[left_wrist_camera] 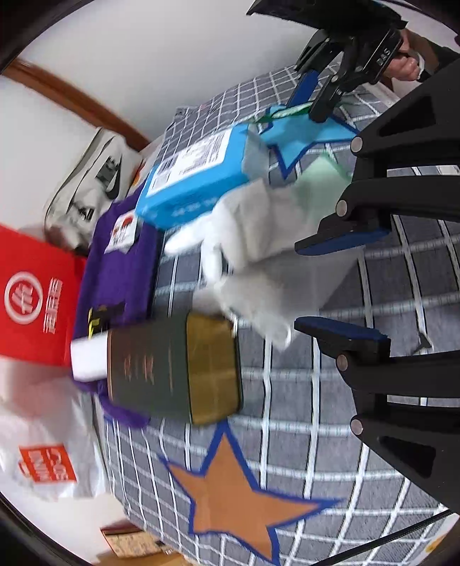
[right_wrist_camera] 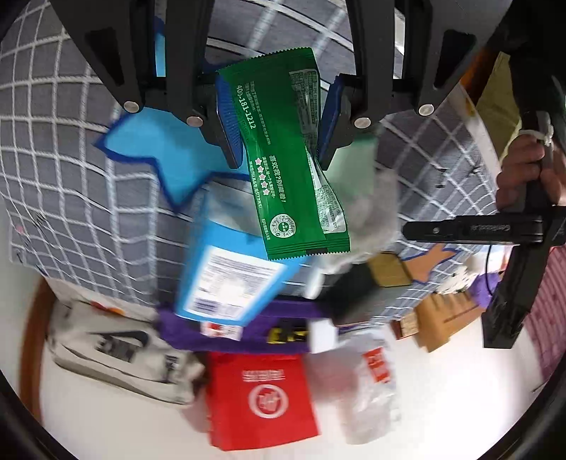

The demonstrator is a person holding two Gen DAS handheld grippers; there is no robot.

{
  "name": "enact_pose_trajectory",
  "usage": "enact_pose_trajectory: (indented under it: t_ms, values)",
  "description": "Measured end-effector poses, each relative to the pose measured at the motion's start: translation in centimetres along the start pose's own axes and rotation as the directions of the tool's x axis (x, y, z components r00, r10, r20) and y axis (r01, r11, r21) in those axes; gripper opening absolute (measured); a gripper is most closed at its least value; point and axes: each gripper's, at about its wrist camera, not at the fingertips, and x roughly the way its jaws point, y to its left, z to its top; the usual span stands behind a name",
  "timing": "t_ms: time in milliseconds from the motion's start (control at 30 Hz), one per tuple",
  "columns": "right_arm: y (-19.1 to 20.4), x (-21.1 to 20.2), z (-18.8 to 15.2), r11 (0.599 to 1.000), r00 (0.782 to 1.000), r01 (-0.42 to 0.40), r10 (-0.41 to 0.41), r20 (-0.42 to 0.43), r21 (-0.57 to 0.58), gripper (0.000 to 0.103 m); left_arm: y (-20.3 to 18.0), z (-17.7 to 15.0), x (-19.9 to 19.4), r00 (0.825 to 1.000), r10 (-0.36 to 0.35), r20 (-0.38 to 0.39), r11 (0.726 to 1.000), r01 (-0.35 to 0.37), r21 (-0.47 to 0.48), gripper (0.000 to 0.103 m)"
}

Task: Organize soft objects
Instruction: 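Lift the green sachet with the right tool while the left tool grasps the white glove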

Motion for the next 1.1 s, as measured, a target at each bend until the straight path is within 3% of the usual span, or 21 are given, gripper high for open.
enact_pose_trajectory:
  t_ms: [100,167,400,600,767,800,967,1100]
  values:
    - [-0.9,0.1,-0.4,1.0,1.0,-0.001,0.001,0.0,0.016,0.042,-1.8,0.1,0.5,1.0,-0.025,-0.003,0.999,0.025,0.036,0.036]
    - [-1.4,0.2,-0.6,1.0,1.0,0.01,-0.01,0.002,0.018,0.042,-3.2,0.3,0.9,0.999,-0.043,-0.007,0.996,0.043,0.075,0.051]
    - [-3.6,0.4,-1.3,0.997,0.999,0.041,-0.04,-0.006,0.063,0.042,-6.0,1.0,3.1,0.999,-0.018,-0.031,0.991,0.022,0.133,0.052]
    - [-3.7,0.9,-1.5,0.997,0.999,0.039,-0.039,-0.011,0.059,0.042,-7.3,1.3,5.3,0.997,0.077,-0.022,0.984,-0.073,0.165,0.052]
    - [-3.5,1.8,-1.8,0.998,0.999,0.004,-0.002,-0.032,0.057,0.042,-7.2,1.0,6.2,0.995,0.098,-0.007,0.982,-0.096,0.164,0.052]
    - [-3.5,2.0,-1.8,0.998,0.999,0.007,-0.005,-0.037,0.056,0.042,-7.1,1.1,6.2,0.995,0.097,0.0,0.982,-0.096,0.162,0.051]
    - [-3.2,2.3,-1.8,0.999,0.999,0.011,-0.008,-0.049,0.053,0.042,-6.0,1.3,5.8,0.999,0.044,0.011,0.993,-0.045,0.113,0.02]
    - [-2.5,2.4,-1.8,0.999,0.999,-0.001,0.003,-0.054,0.042,0.042,-4.9,1.3,5.0,1.0,-0.028,0.01,0.997,0.027,0.067,0.012]
